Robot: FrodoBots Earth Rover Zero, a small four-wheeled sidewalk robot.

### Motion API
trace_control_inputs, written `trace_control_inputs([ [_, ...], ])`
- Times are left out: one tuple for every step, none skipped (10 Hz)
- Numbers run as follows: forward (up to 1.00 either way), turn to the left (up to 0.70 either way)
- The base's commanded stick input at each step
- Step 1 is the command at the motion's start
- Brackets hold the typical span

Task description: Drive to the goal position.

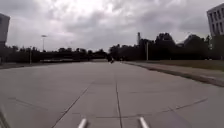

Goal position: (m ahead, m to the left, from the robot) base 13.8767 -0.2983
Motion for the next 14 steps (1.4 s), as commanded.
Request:
trace_control_inputs([
  [0.7, 0.0],
  [0.7, 0.0],
  [0.7, 0.0],
  [0.7, 0.0],
  [0.7, 0.0],
  [0.7, 0.0],
  [0.7, 0.0],
  [0.7, 0.0],
  [0.7, 0.0],
  [0.7, 0.0],
  [0.7, 0.0],
  [0.7, 0.0],
  [0.7, 0.0],
  [0.7, 0.0],
])
